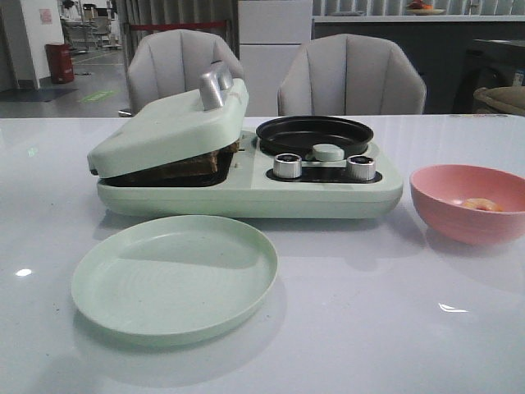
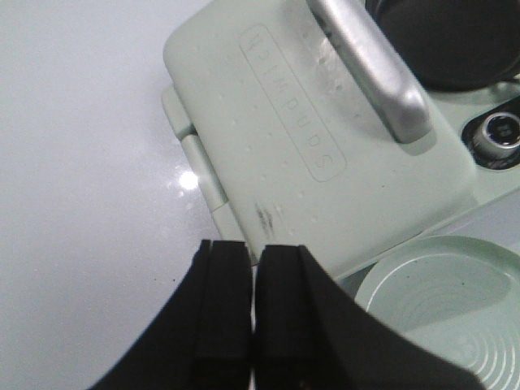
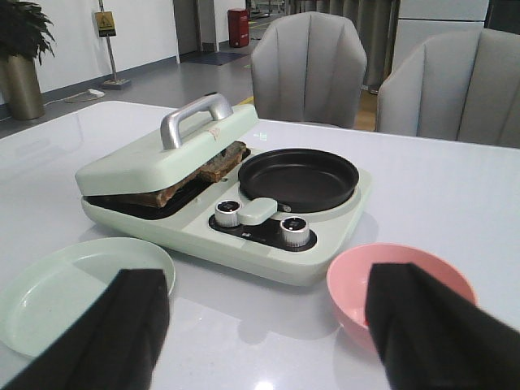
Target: Make breakfast with bread and shrimp
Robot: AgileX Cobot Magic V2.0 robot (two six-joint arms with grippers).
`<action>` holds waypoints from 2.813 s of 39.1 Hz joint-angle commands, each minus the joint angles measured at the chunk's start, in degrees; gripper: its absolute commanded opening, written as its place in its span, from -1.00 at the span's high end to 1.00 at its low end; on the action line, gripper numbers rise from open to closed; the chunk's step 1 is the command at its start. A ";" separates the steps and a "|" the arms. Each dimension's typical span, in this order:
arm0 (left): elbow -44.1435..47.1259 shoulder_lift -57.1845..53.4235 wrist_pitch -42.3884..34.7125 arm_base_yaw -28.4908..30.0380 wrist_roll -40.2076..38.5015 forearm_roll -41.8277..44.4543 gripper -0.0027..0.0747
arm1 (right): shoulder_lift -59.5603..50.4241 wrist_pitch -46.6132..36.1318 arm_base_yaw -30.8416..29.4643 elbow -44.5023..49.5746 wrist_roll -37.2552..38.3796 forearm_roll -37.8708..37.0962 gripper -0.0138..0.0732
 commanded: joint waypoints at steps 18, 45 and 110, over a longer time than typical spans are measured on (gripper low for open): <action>22.14 -30.02 -12.46 -0.25 -7.68 4.34 0.63 | 0.53 -4.61 -0.26 -1.55 -0.07 -0.25 -0.70; 60.17 -68.00 -26.30 -0.25 -7.68 -0.13 0.63 | 0.58 -7.31 -0.26 -1.55 -0.07 -0.25 -0.70; 64.37 -72.49 -29.76 -0.25 -7.75 -0.13 0.64 | 64.28 27.17 -35.19 -49.41 -18.10 28.77 -0.70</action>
